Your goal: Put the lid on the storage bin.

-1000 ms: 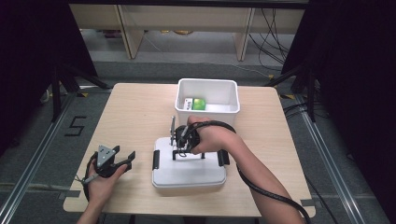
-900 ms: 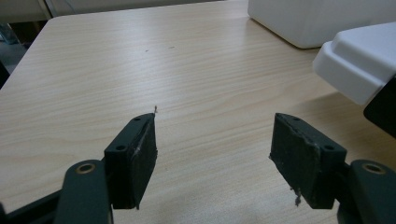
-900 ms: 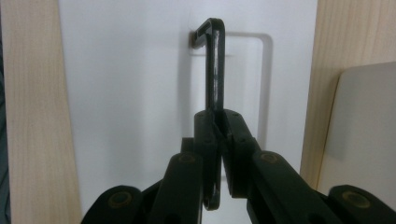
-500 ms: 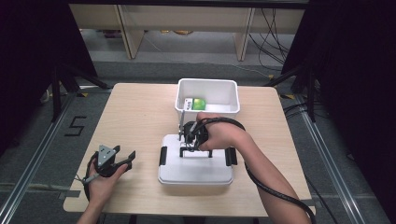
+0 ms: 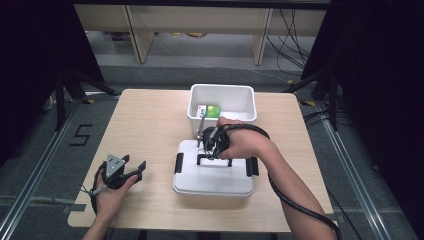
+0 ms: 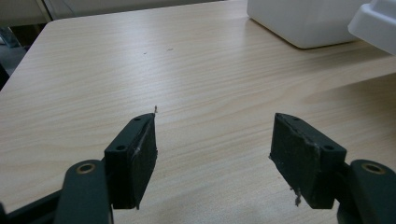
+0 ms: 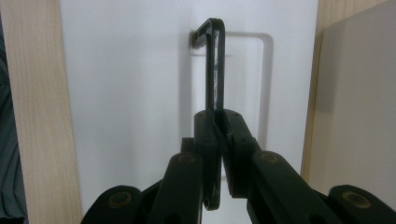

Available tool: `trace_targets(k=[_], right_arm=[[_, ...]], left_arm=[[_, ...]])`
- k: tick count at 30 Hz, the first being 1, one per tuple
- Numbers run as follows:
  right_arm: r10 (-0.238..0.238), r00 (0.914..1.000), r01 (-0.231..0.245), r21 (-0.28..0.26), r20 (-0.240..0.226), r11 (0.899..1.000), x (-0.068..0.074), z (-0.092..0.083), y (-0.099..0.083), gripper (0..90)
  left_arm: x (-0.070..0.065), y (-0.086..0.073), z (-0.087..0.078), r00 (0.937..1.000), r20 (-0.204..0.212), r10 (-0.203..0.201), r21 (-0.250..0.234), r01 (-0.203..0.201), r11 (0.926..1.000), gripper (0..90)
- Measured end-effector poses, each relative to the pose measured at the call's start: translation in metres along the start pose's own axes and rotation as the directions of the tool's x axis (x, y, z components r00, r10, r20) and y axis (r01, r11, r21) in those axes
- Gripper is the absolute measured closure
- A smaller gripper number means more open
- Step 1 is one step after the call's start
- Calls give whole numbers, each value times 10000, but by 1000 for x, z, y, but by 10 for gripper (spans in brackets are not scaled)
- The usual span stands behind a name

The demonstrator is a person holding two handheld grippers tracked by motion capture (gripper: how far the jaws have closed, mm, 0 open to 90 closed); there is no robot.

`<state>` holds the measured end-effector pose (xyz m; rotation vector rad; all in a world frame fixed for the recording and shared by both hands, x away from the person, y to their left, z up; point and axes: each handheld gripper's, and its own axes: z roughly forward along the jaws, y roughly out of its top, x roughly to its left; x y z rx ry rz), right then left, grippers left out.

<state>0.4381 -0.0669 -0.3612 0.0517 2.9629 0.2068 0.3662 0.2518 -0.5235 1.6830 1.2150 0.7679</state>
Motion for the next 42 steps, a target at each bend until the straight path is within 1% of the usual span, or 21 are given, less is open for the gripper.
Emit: trace_targets(k=[2, 3, 4, 8, 9, 10, 11, 12, 13, 18, 24, 27, 28, 32, 33, 34, 35, 36, 39, 40, 42], right_arm=[[340, 9994, -340, 102, -21, 9994, 2, -1, 2, 858], [340, 9994, -340, 102, -21, 9994, 2, -1, 2, 858], [-13, 9999, 13, 24, 166, 10000, 0, -1, 2, 858], [105, 9999, -105, -17, 64, 9999, -2, -7, 3, 858], [379, 9992, -379, 41, 116, 9993, -1, -10, 2, 858], [162, 9998, -162, -20, 117, 9999, -4, -11, 2, 858], [297, 9993, -298, 10, 245, 9996, -4, -13, 2, 858], [105, 9996, -104, -27, 252, 9999, -7, -14, 2, 858], [371, 9990, -372, 55, 247, 9993, -5, -14, 1, 858], [194, 9996, -196, 117, 210, 9997, -7, -13, 0, 858], [144, 9998, -145, 41, 163, 9999, -9, -15, 0, 858], [-218, 9992, 215, 97, 331, 9997, -10, -16, 1, 858], [125, 9998, -125, -32, 175, 9999, -8, -16, 1, 858], [161, 9996, -164, 124, 238, 9998, -7, -17, 1, 858], [-91, 9994, 81, 299, 327, 9995, -9, -19, 1, 858], [-280, 9992, 274, 202, 301, 9994, -11, -20, 1, 858], [241, 9993, -244, 135, 274, 9996, -8, -21, 1, 858], [29, 9995, -32, 80, 307, 10000, -10, -23, 2, 858], [-22, 9992, 19, 83, 396, 10000, -12, -28, 2, 858], [206, 9992, -211, 140, 336, 9997, -11, -30, 3, 858], [3, 9993, -6, 92, 366, 10000, -13, -31, 3, 858]], left_arm=[[0, 0, 1, 10000, 51, 19, -27, -19, 10000, 310], [0, 0, 1, 10000, 67, 32, -29, -32, 10000, 310], [0, 1, 1, 9999, 111, 53, -2, -53, 10000, 310], [0, 1, 2, 9999, 141, 56, -3, -56, 10000, 310], [0, 1, 2, 9999, 137, 9, -19, -9, 10000, 310], [0, 1, 2, 9999, 147, 27, -18, -27, 10000, 310], [0, 1, 3, 9999, 149, 20, -56, -19, 10000, 310], [0, 1, 3, 10000, 93, 2, -60, -1, 10000, 311], [-1, 1, 3, 10000, 91, 9, -29, -9, 10000, 311], [-1, 1, 2, 9999, 117, 105, -31, -105, 9999, 311], [0, 1, 1, 9999, 64, -102, -143, 103, 9998, 310], [0, 0, 1, 9999, 49, -92, -114, 92, 9999, 310], [0, 0, 1, 9999, 43, -90, -124, 91, 9999, 310], [0, 0, 1, 10000, 44, -87, -133, 88, 9999, 310], [0, 1, 1, 10000, 37, -86, -81, 86, 9999, 310], [0, 1, 1, 10000, 35, -83, -71, 83, 9999, 310], [0, 1, 1, 10000, 36, -80, -88, 81, 9999, 310], [0, 0, 1, 10000, 49, -79, -138, 80, 9999, 310], [0, 0, 1, 10000, 49, -39, -87, 39, 10000, 310], [0, 0, 1, 10000, 48, -65, -95, 65, 9999, 310], [0, 1, 1, 10000, 52, -49, -58, 49, 10000, 310]])
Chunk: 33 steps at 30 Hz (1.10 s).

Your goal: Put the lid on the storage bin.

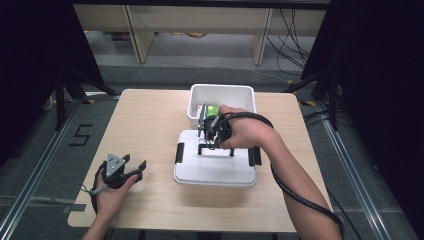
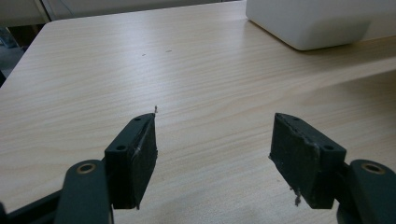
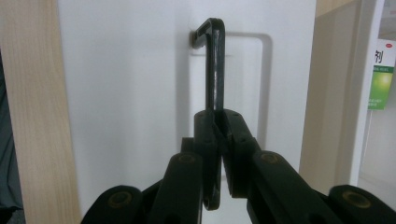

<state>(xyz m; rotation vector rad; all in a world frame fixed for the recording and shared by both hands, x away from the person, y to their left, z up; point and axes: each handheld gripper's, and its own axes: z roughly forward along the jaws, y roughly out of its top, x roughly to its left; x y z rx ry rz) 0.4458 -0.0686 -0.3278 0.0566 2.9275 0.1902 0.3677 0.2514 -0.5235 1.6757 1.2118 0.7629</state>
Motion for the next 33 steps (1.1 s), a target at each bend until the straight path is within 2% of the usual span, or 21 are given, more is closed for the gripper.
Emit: trace_targets(k=[3, 4, 5, 6, 8, 9, 10, 11, 12, 15, 17, 18, 19, 21, 22, 23, 24, 26, 30, 32, 33], right_arm=[[58, 9999, -58, 46, 111, 10000, -2, -2, 0, 858], [371, 9993, -372, 134, 69, 9992, -1, -3, 0, 858], [-195, 9997, 194, 122, 139, 9997, -5, -3, 0, 858], [87, 9999, -88, 60, 108, 9999, -4, -3, 0, 858], [28, 10000, -29, 15, 91, 10000, -7, -4, 0, 858], [794, 9968, -797, 224, 115, 9966, -2, -6, -1, 858], [141, 9998, -142, 26, 147, 9999, -7, -6, -1, 858], [-194, 9996, 191, 132, 222, 9997, -10, -6, -2, 858], [82, 9997, -84, 65, 212, 9999, -9, -7, -1, 858], [278, 9993, -281, 121, 237, 9995, -8, -8, -1, 859], [44, 9997, -45, 32, 222, 10000, -10, -10, -1, 858], [347, 9991, -349, 69, 244, 9994, -8, -11, -1, 858], [-222, 9993, 224, -71, 306, 9997, -12, -11, 0, 858], [-480, 9978, 476, 95, 451, 9988, -14, -13, 0, 858], [142, 9994, -147, 154, 320, 9998, -11, -14, -1, 859], [248, 9992, -249, 42, 300, 9997, -11, -14, 0, 858], [-42, 9993, 43, -34, 376, 10000, -13, -14, 0, 858], [220, 9993, -221, 22, 307, 9998, -13, -15, -1, 858], [307, 9989, -308, 18, 344, 9995, -15, -17, -2, 858], [-186, 9986, 191, -106, 499, 9998, -19, -18, -2, 858], [145, 9988, -143, -45, 461, 9999, -17, -19, -2, 858]], left_arm=[[0, 0, 0, 10000, 10, 15, -27, -15, 10000, 310], [0, 0, 0, 10000, 10, -18, -38, 19, 10000, 310], [0, 0, 0, 10000, 16, -28, -30, 28, 10000, 310], [0, 0, 0, 10000, 19, -44, -48, 44, 10000, 310], [0, 0, 0, 10000, 20, -30, -44, 30, 10000, 310], [0, 0, 0, 10000, 31, -21, -58, 21, 10000, 310], [0, 0, 0, 10000, 26, -7, -41, 7, 10000, 310], [0, 0, 0, 10000, 22, 3, -11, -3, 10000, 310], [0, 0, 0, 10000, 23, -12, -51, 12, 10000, 310], [0, 0, 0, 10000, 29, -5, -33, 5, 10000, 310], [0, 0, 0, 10000, 25, -3, -35, 3, 10000, 310], [0, 0, 0, 10000, 19, 10, -22, -10, 10000, 310], [0, 0, 0, 10000, 16, -4, -33, 4, 10000, 310], [0, 0, 0, 10000, 14, 9, -13, -9, 10000, 310], [0, 0, -1, 10000, 14, 13, 2, -13, 10000, 310], [0, 0, -1, 10000, 19, -3, -18, 3, 10000, 310], [0, 0, -1, 10000, 1, -2, -29, 2, 10000, 310], [0, 0, 0, 10000, 9, -18, -71, 18, 10000, 310], [0, 0, 0, 10000, 15, -3, -62, 3, 10000, 310], [0, 0, 0, 10000, 13, -1, -61, 1, 10000, 310], [0, 0, 0, 10000, 11, -11, -69, 11, 10000, 310]])
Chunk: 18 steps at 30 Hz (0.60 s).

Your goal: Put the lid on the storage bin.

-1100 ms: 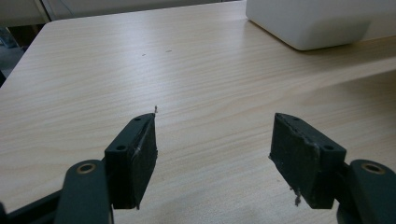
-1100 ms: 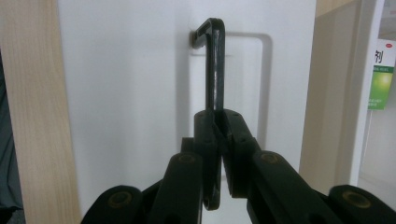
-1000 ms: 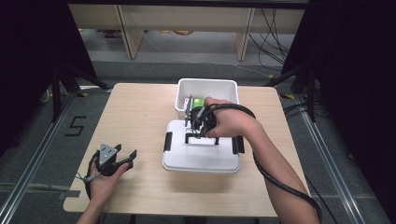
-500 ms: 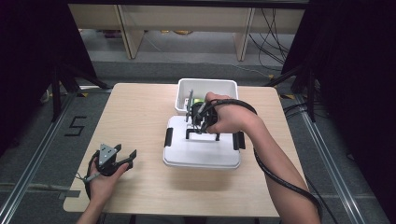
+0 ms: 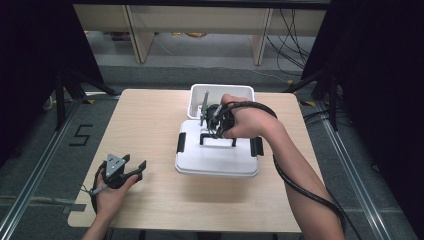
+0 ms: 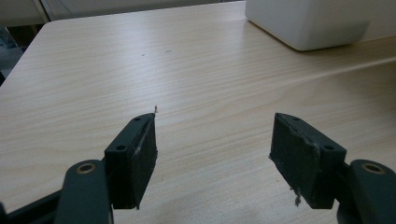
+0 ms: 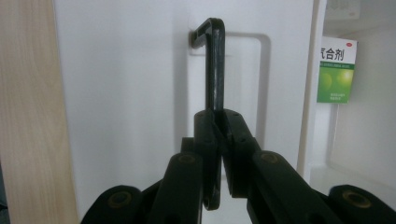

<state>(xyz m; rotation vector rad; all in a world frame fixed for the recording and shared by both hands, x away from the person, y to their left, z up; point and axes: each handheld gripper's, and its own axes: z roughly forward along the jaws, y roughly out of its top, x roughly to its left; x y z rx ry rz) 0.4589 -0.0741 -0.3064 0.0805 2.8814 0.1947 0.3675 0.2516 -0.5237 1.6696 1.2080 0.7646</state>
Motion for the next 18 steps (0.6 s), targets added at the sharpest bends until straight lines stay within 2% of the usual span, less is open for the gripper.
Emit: trace_targets(k=[3, 4, 5, 6, 7, 8, 10, 11, 13, 14, 15, 16, 17, 18], right_arm=[[115, 9999, -116, 30, 104, 9999, -1, -3, 0, 858], [-174, 9998, 174, -65, 109, 9998, -4, -4, 0, 858], [127, 9999, -127, 7, 52, 9999, -3, -5, 0, 858], [131, 9998, -131, -1, 142, 9999, -4, -6, 0, 858], [388, 9991, -389, 74, 154, 9992, -3, -8, -1, 858], [217, 9996, -217, 8, 174, 9998, -6, -9, -1, 858], [255, 9996, -254, -48, 147, 9997, -8, -10, -2, 858], [62, 9998, -60, -106, 214, 9999, -10, -10, -2, 858], [135, 9997, -134, -34, 216, 9999, -9, -12, -2, 858], [-128, 9996, 130, -80, 236, 9999, -10, -13, -2, 858], [-128, 9996, 130, -80, 236, 9999, -10, -13, -2, 858], [-42, 9997, 43, -46, 220, 10000, -9, -14, -2, 858], [357, 9993, -359, 145, 138, 9993, -6, -16, -2, 858], [-169, 9998, 169, 14, 145, 9999, -9, -16, -2, 859]], left_arm=[[0, 0, 0, 10000, -3, 9, 16, -9, 10000, 310], [0, 0, 0, 10000, 0, 2, 1, -2, 10000, 310], [0, 0, 0, 10000, 0, -4, -5, 4, 10000, 310], [0, 0, 0, 10000, -3, -17, -10, 17, 10000, 310], [0, 0, 0, 10000, 4, -5, -14, 5, 10000, 309], [0, 0, 0, 10000, 6, 2, -1, -2, 10000, 310], [0, 0, 0, 10000, 8, -12, -6, 12, 10000, 309], [0, 0, 0, 10000, 6, -20, -9, 20, 10000, 310], [0, 0, 0, 10000, 17, -16, 38, 16, 10000, 309], [0, 0, 0, 10000, 12, -25, 22, 25, 10000, 310], [0, 0, 0, 10000, 8, -38, 3, 38, 10000, 310], [0, 0, 0, 10000, -1, -8, 31, 8, 10000, 310], [0, 0, 0, 10000, -2, 11, 23, -11, 10000, 310], [0, 0, 0, 10000, -13, 30, 56, -30, 10000, 309]])
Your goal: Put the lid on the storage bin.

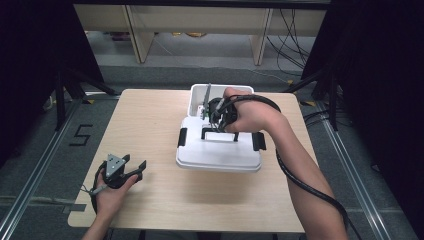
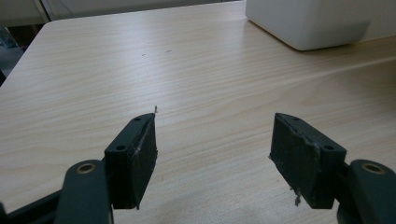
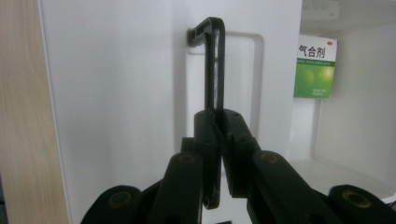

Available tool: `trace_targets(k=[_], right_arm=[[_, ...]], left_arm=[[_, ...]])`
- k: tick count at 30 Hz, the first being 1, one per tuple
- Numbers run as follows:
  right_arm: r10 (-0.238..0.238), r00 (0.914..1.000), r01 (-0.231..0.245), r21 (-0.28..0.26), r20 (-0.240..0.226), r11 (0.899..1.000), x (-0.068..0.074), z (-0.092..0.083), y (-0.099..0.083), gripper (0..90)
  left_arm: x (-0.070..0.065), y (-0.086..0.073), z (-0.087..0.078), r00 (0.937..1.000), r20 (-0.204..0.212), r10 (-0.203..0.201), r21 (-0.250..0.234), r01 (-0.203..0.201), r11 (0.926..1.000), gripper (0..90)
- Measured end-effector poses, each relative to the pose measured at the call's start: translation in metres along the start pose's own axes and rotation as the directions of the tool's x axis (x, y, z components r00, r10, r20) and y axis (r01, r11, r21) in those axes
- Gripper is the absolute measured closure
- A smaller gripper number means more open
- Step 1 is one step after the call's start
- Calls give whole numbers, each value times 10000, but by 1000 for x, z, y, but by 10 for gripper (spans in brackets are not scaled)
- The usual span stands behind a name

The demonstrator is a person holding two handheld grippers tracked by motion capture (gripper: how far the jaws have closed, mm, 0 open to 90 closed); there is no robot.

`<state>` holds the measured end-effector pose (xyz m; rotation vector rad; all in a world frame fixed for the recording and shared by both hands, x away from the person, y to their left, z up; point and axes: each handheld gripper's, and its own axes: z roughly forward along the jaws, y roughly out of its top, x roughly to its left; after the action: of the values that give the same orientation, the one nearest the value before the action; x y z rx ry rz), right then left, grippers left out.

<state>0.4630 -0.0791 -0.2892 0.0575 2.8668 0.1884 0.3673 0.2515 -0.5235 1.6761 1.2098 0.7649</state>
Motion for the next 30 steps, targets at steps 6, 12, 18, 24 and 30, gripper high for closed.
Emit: trace_targets(k=[6, 12, 18, 24, 30], right_arm=[[361, 9993, -360, 127, -85, 9993, 6, -8, -1, 859], [-308, 9994, 312, -235, 180, 9992, -1, -14, -4, 859], [41, 9992, -33, -191, 398, 9998, -3, -18, -4, 858], [234, 9982, -232, -43, 559, 9997, -9, -17, -4, 858], [-175, 9972, 168, 105, 728, 9998, -21, -17, -5, 858]], left_arm=[[0, 0, 0, 10000, 3, -2, -23, 2, 10000, 309], [0, 0, 0, 10000, 1, -10, -10, 10, 10000, 310], [0, 0, 0, 10000, 22, -41, -13, 41, 10000, 310], [1, 0, 0, 10000, 30, -59, -49, 59, 10000, 309], [1, 0, 0, 10000, 28, -59, -53, 59, 10000, 309]])
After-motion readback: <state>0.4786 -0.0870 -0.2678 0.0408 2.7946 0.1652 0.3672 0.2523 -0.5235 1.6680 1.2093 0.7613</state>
